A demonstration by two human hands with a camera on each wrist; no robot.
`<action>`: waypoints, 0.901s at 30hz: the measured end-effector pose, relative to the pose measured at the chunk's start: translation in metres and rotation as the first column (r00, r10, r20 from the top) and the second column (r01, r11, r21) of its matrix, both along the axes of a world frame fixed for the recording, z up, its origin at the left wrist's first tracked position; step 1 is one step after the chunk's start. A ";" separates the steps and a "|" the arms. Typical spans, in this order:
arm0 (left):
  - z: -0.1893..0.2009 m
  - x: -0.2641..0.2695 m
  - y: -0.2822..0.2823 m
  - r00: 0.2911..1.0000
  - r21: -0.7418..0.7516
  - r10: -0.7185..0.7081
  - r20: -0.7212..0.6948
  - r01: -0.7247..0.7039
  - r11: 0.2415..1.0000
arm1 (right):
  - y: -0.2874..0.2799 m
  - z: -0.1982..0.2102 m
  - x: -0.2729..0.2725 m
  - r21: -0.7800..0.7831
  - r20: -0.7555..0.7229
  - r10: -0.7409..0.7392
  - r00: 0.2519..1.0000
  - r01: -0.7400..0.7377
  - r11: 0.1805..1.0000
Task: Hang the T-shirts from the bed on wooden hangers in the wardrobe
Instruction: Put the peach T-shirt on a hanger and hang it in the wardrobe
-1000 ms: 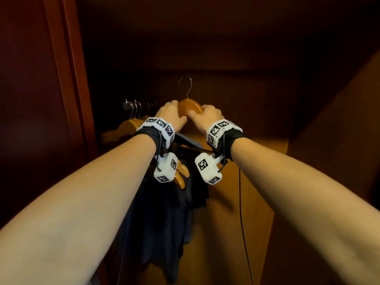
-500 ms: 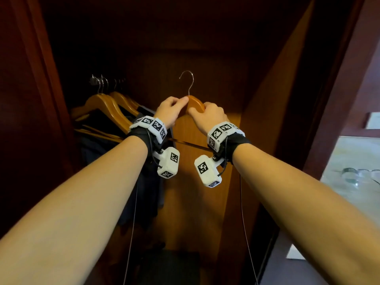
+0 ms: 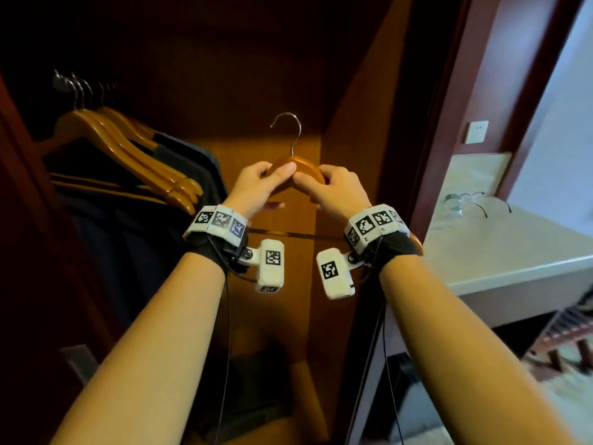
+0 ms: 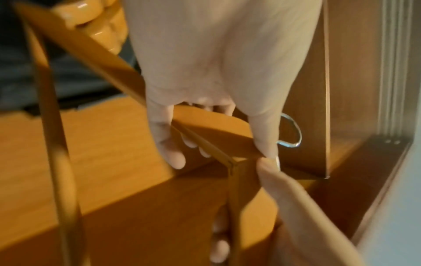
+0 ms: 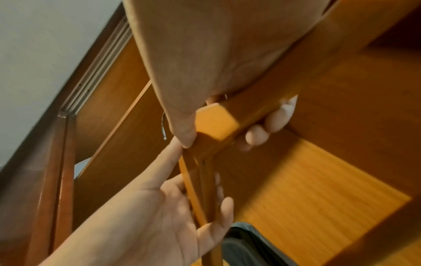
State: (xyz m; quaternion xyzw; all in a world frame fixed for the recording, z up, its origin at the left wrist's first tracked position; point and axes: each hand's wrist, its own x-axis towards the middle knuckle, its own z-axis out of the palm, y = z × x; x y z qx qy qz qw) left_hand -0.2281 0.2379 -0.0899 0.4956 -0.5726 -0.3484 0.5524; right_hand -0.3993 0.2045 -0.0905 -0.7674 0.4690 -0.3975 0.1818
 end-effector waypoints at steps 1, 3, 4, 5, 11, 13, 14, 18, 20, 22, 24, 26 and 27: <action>-0.010 -0.002 0.004 0.999 -0.002 -0.025 -0.023 0.025 1.000 | 0.008 -0.009 -0.005 0.005 -0.004 -0.021 1.000 0.021 1.000; -0.030 -0.011 0.011 0.994 -0.005 -0.084 -0.072 0.084 0.996 | 0.023 -0.026 -0.020 0.002 -0.030 -0.078 0.997 0.078 0.997; -0.038 -0.018 0.014 0.988 -0.005 -0.115 -0.102 0.115 0.993 | 0.031 -0.032 -0.029 0.005 -0.042 -0.103 0.994 0.104 0.995; -0.046 -0.026 0.019 0.981 -0.003 -0.143 -0.134 0.144 0.990 | 0.040 -0.038 -0.038 0.016 -0.047 -0.126 0.991 0.127 0.992; -0.086 -0.088 0.041 0.943 0.014 -0.223 -0.248 0.234 0.972 | 0.094 -0.080 -0.108 0.062 -0.124 -0.371 0.920 0.381 0.923; -0.100 -0.115 0.051 0.932 0.017 -0.259 -0.255 0.272 0.962 | 0.119 -0.095 -0.136 0.063 -0.178 -0.460 0.870 0.476 0.877; -0.105 -0.130 0.055 0.925 0.016 -0.284 -0.251 0.297 0.955 | 0.127 -0.101 -0.151 0.072 -0.187 -0.492 0.850 0.512 0.856; -0.122 -0.198 0.064 0.877 0.031 -0.416 -0.241 0.435 0.900 | 0.154 -0.131 -0.216 0.082 -0.117 -0.593 0.796 0.603 0.793; -0.133 -0.234 0.065 0.842 0.047 -0.480 -0.247 0.505 0.862 | 0.166 -0.149 -0.251 0.095 -0.049 -0.635 0.771 0.636 0.766; -0.145 -0.273 0.067 0.810 0.056 -0.527 -0.258 0.558 0.828 | 0.179 -0.164 -0.283 0.101 -0.010 -0.679 0.734 0.677 0.729; -0.155 -0.308 0.072 0.784 0.079 -0.554 -0.282 0.594 0.801 | 0.190 -0.175 -0.311 0.099 0.002 -0.717 0.697 0.714 0.693; -0.164 -0.353 0.077 0.758 0.105 -0.588 -0.283 0.634 0.767 | 0.201 -0.185 -0.350 0.109 0.004 -0.748 0.664 0.743 0.660; -0.167 -0.375 0.078 0.756 0.115 -0.601 -0.262 0.642 0.758 | 0.204 -0.189 -0.371 0.111 0.001 -0.761 0.649 0.756 0.645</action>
